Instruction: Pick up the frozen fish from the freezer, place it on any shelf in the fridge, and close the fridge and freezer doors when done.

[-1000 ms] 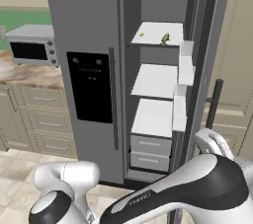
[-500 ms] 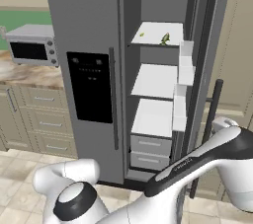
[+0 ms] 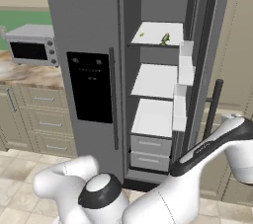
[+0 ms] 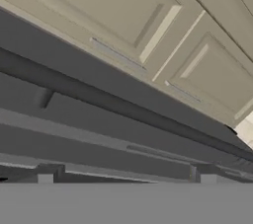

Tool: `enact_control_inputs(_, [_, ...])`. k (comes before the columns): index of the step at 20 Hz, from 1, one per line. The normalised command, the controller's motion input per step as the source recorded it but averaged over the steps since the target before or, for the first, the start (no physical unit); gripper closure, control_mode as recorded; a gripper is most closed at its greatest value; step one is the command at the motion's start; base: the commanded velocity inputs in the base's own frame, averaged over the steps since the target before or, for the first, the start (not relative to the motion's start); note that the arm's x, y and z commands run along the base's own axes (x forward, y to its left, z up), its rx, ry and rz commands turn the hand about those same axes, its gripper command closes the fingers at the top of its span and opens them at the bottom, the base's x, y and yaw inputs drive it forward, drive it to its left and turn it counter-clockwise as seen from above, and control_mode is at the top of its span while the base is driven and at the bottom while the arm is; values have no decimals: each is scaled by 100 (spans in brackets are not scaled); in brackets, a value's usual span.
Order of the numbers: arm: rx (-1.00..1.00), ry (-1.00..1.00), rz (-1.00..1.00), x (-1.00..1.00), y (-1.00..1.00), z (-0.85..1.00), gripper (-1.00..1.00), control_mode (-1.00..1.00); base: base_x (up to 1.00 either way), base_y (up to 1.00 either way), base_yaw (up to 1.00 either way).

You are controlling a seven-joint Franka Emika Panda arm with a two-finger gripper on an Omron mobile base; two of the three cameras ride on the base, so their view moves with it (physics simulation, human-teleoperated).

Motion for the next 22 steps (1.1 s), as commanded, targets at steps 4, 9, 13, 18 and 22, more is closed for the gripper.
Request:
enact_control_inputs(4, [0,0,0,70,-43,-12,-100,-100,0,0,0])
enact_control_inputs(9, [0,0,0,68,-25,-15,-100,-100,0,0,0])
enact_control_inputs(13, [0,0,0,74,-30,-21,-100,-100,0,0,0])
enact_control_inputs(18, [0,0,1,63,-4,-9,-100,-100,0,0,0])
enact_control_inputs(22, [0,0,7,74,20,0,-100,-100,0,0,0])
